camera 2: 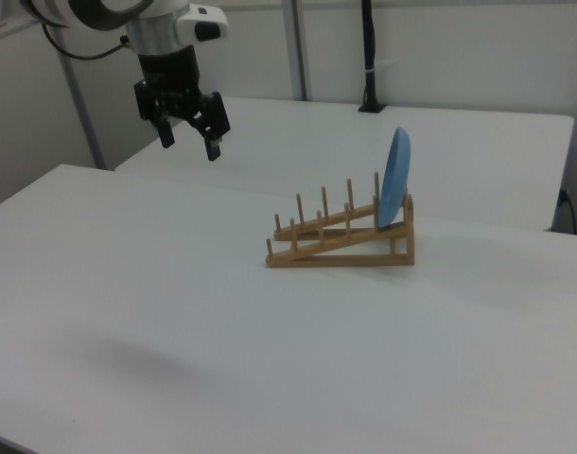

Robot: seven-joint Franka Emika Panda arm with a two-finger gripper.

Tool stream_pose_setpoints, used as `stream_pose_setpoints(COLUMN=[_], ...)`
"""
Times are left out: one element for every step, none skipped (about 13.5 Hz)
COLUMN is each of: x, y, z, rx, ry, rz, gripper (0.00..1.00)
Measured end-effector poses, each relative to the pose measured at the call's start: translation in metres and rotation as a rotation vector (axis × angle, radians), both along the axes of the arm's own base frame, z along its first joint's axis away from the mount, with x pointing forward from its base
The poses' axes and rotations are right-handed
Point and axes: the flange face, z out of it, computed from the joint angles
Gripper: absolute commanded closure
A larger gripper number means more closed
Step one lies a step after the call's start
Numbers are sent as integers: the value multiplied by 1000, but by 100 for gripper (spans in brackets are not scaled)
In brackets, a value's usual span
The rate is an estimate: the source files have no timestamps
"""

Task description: Place plate in plate rack

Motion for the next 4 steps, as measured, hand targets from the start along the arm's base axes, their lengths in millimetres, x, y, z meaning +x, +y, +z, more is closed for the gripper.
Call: stream_pose_setpoints(x=[-1,-1,-1,-1], y=[2,4,6,7], z=[1,2,3,3], rx=[0,0,0,0], ry=[-2,-3,-4,-4], rz=[-6,-12,-16,-16], gripper=[0,0,0,0])
